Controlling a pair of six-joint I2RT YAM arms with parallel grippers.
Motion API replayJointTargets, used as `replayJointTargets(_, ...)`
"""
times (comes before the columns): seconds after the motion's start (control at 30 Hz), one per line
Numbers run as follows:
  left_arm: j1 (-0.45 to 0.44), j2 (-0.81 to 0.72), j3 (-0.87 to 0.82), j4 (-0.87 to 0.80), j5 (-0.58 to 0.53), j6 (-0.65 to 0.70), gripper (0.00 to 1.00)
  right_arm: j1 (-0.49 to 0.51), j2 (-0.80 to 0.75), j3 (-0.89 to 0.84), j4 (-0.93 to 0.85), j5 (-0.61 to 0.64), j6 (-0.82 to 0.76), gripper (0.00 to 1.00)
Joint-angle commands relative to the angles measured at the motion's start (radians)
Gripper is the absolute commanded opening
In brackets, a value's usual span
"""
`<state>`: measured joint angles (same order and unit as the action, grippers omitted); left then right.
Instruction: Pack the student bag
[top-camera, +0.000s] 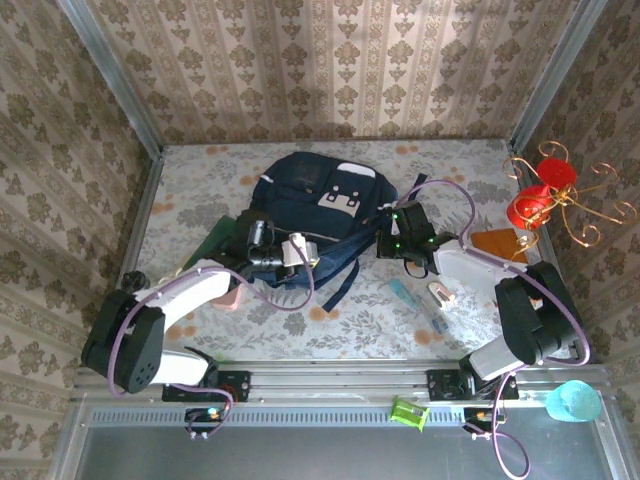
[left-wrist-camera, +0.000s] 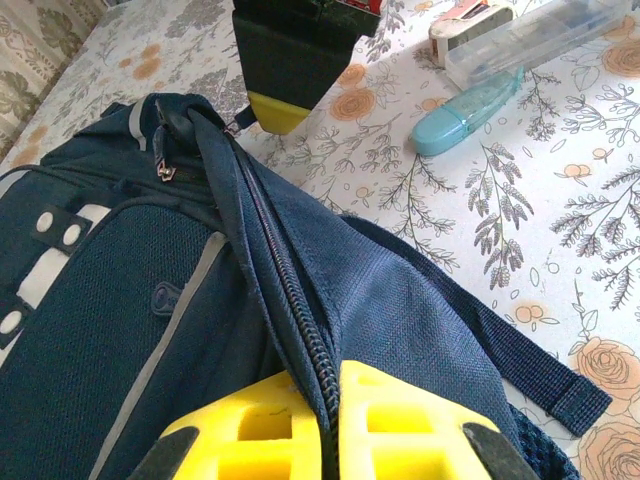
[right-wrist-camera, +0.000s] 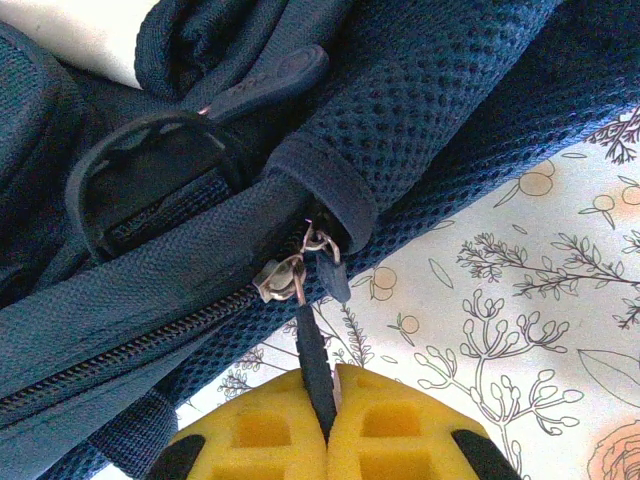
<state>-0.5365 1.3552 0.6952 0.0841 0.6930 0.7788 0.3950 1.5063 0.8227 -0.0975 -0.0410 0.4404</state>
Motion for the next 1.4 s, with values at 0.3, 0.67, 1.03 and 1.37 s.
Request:
replayJointTargets(0.3, 0.065, 0.115, 0.181, -0.053, -0.014, 0.080, 0.00, -0.041, -0.222, -0.194, 0.039, 0.053, 0.043, 0.00)
replayJointTargets(0.67, 0.168, 0.105, 0.123, -0.011, -0.115, -0.001, 0.45, 0.104, -0.158, -0.198, 0.039, -0.023, 0.056, 0.27)
replayJointTargets(1.03, 0.112, -0.059, -0.095, 0.473, -0.234, -0.831, 0.73, 0.081, -0.270, -0.066, 0.039, -0.155, 0.017, 0.45)
replayJointTargets(1.37, -0.152, 0.101, 0.114, -0.102, -0.568, -1.089, 0.47, 0.079, -0.016, -0.056, 0.065, -0.141, 0.114, 0.24)
